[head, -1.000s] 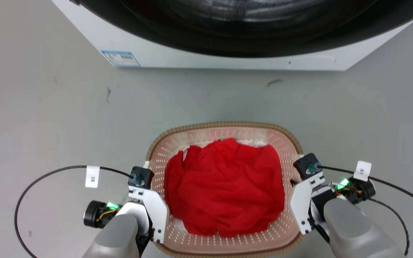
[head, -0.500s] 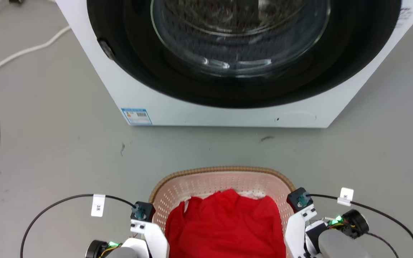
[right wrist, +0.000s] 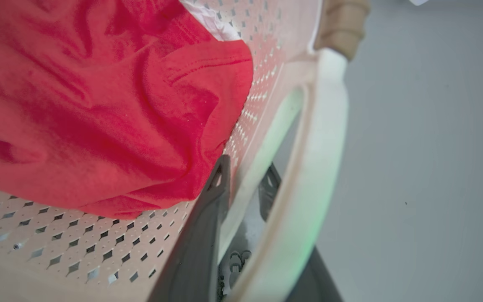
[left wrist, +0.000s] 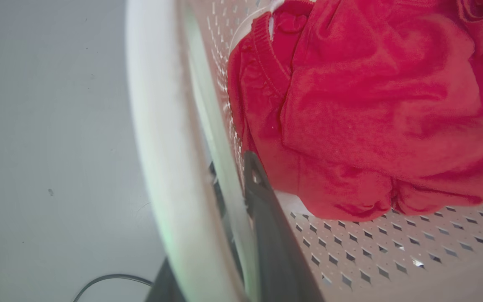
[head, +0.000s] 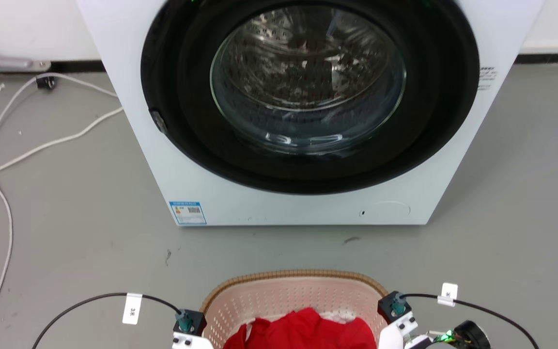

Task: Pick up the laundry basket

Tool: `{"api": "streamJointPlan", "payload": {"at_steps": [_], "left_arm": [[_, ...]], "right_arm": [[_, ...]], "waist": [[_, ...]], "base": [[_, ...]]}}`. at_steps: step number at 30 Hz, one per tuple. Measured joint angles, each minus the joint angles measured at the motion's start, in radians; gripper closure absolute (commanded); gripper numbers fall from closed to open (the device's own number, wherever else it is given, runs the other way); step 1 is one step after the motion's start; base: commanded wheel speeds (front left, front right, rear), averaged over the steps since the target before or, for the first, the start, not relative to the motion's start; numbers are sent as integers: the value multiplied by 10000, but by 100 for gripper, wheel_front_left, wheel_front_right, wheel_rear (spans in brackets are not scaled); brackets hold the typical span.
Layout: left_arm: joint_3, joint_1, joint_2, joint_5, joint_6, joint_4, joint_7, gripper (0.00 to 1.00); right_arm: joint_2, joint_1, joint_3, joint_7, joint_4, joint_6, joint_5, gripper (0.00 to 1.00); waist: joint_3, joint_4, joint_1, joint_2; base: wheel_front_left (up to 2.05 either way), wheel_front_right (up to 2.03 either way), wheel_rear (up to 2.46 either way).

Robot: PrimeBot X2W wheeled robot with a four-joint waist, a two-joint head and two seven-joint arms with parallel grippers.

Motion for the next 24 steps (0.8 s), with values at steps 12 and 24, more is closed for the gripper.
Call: {"api": "streamJointPlan", "payload": {"at_steps": [12, 24], "left_arm": [[-1175, 242, 174, -1078, 2, -150, 535, 100], [-1956, 236, 232, -1703, 2, -92, 420, 100]], "right_arm": [[-61, 207, 1313, 556, 58, -23, 1135, 100], [-236, 200, 2222, 550, -21, -25, 2025, 100]], "waist": [[-900, -148, 0, 0], [-1045, -90, 1, 0]], "base": [[0, 0, 0], [0, 0, 0]]}}
